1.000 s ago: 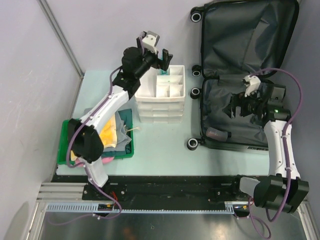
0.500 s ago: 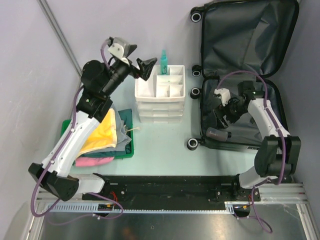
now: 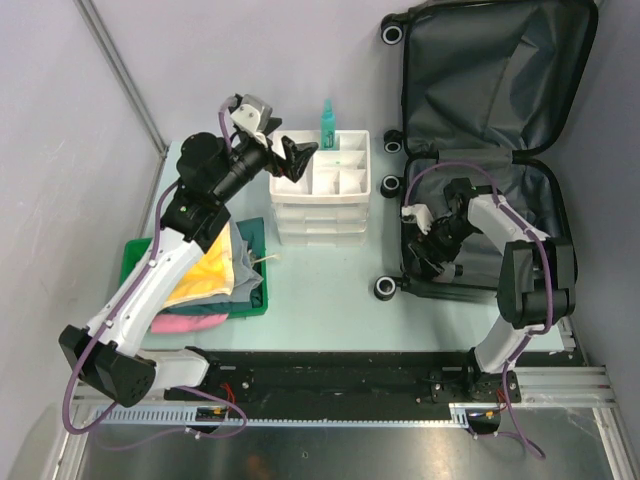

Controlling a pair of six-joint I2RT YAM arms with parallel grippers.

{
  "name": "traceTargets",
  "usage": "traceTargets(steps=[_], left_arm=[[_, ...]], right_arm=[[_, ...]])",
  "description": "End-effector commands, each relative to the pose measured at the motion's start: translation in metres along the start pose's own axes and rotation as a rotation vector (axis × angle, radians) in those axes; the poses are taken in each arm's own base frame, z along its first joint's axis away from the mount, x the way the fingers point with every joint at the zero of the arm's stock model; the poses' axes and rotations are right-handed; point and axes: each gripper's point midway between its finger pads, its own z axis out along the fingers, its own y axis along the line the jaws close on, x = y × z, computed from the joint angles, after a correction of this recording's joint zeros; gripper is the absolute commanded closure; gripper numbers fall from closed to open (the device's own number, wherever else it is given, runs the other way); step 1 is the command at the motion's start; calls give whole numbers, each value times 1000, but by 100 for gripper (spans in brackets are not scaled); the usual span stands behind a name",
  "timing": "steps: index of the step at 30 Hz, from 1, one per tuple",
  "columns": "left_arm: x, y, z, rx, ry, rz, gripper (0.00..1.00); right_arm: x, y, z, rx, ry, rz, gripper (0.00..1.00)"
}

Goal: Open, take out, and arrange the luggage

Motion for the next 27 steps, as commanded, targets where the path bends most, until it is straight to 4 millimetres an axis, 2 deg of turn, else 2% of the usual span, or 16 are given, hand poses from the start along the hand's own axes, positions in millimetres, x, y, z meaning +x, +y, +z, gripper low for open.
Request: traceTargets(steps=[1, 5, 6, 7, 9, 11, 12, 14, 15, 17, 18, 20, 21, 26, 27], left_arm=[[-15, -4, -9, 6, -41, -63, 0], [-11, -8, -10, 17, -33, -76, 0], [-8, -8, -10, 17, -27, -85, 0], [-6, -8, -10, 18, -23, -93, 0], [-4, -10, -9, 26, -16, -110, 0], [-4, -15, -11, 52, -12, -123, 0], [-2, -18, -11, 65, -3, -139, 0], [-3, -25, -12, 100, 5, -160, 0], [-2, -36, -14, 155, 21, -185, 1], [3, -48, -16, 215, 69, -233, 1], [9, -61, -20, 271, 111, -293, 1], [19, -74, -23, 331, 176, -357, 0], [23, -86, -25, 374, 209, -397, 0], [27, -117, -24, 441, 259, -461, 0], [27, -130, -25, 468, 265, -468, 0]], right_arm=[[9, -23, 8, 42, 12, -20, 22], [10, -39, -4, 80, -51, -11, 29], [9, -38, -5, 78, -58, -33, 36], [14, -46, -13, 98, -79, -7, 41], [6, -47, -27, 121, -146, -31, 52], [-3, -46, -40, 146, -205, -56, 57], [-13, -40, -53, 169, -256, -95, 62], [-28, -34, -68, 197, -324, -145, 64], [-37, -28, -81, 228, -369, -175, 64], [-57, -16, -98, 245, -463, -205, 65], [-64, -9, -104, 247, -497, -222, 66], [-83, 11, -124, 262, -585, -250, 66], [-95, 26, -126, 253, -606, -288, 67], [-141, 83, -148, 233, -768, -322, 68], [-149, 100, -142, 200, -775, -342, 68]])
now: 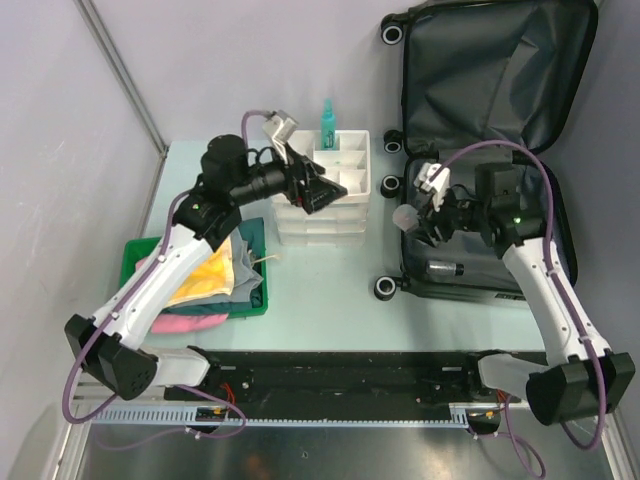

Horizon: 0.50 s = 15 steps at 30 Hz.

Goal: Open, take out, and arrange the luggage

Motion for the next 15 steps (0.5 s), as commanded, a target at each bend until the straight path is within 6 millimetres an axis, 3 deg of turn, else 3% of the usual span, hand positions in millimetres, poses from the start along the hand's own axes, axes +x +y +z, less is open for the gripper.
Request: traceTargets(steps=[1, 3, 5, 10, 15], left_arm=[[8, -50, 9, 137, 58, -105, 0], [19, -64, 15, 169, 86, -120, 0], [26, -65, 21, 170, 103, -135, 0], [44, -60, 34, 139, 147, -218, 0], [46, -60, 46, 141, 158, -222, 1]], right_arm=[[-63, 38, 11, -44, -176, 16, 68], [-78, 45, 12, -43, -219, 43, 69], [-89, 45, 13, -50, -259, 76, 71], [-93, 52, 16, -70, -265, 83, 71], [-94, 61, 22, -102, -258, 70, 71]])
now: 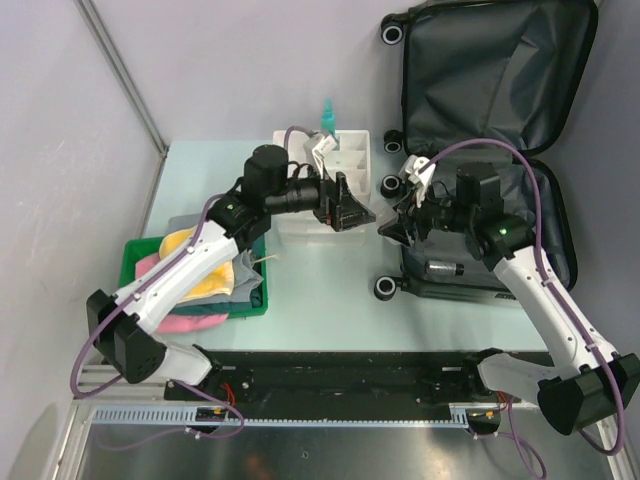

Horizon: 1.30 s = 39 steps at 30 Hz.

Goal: Open, take out, and arrange the luggage

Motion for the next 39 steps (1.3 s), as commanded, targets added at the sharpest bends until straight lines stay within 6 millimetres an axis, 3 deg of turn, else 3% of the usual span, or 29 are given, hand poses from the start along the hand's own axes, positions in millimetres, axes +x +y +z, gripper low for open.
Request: traceTargets(steps=[1, 10, 17, 19, 22, 23, 26, 27, 29, 33, 39], left_arm=[[-15, -8, 8, 9, -25, -12, 1], [-6, 4, 28, -28, -2, -53, 13], [3, 9, 29, -42, 13, -64, 30], [0, 8, 26, -48, 1, -48, 40], [-8, 10, 20, -74, -29, -7, 62], [-12, 14, 17, -86, -40, 4, 72], [-31, 28, 0, -126, -87, 38, 88], [-40, 29, -7, -138, -112, 59, 90], [-61, 39, -24, -187, -159, 139, 93], [-101, 51, -62, -337, -256, 326, 97], [-135, 108, -101, -637, -231, 444, 100]], right_arm=[[-14, 6, 5, -14, -43, -9, 71], [-23, 16, 12, -37, -68, -15, 71], [-25, 2, 15, 46, -72, 18, 72], [-24, 1, 15, 48, -70, 30, 71], [-25, 7, 15, 9, -76, 72, 54], [-24, 5, 13, 8, -79, 86, 37], [-25, -5, 4, 34, -89, 122, 16], [-26, -8, 1, 37, -97, 129, 13], [-29, -12, -9, 44, -116, 141, 8], [-27, -43, -34, 141, -142, 177, 6], [-10, -72, -55, 250, -113, 217, 5]])
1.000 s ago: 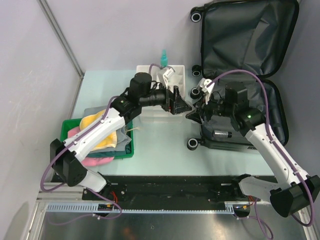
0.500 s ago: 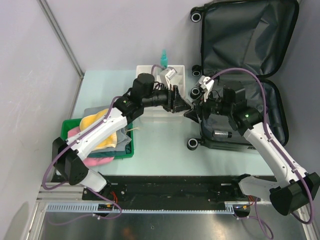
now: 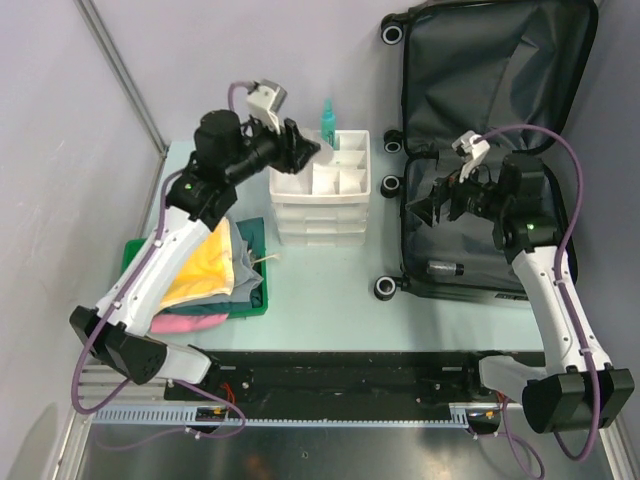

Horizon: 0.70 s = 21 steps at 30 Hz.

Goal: Open, take out, and arrange the luggage

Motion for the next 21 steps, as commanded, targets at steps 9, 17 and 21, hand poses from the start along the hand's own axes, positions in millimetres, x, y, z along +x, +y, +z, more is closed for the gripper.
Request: traceTargets(steps=[9, 17, 21], left_arm=[[-26, 96, 5, -325, 47, 287, 99], [-2, 110, 33, -316, 116, 282, 99], [7, 117, 43, -320, 144, 282, 94]], right_arm=[[25, -51, -28, 181, 82, 110, 2], [39, -78, -36, 287, 132, 191, 0], [53, -85, -45, 279, 183, 168, 0]])
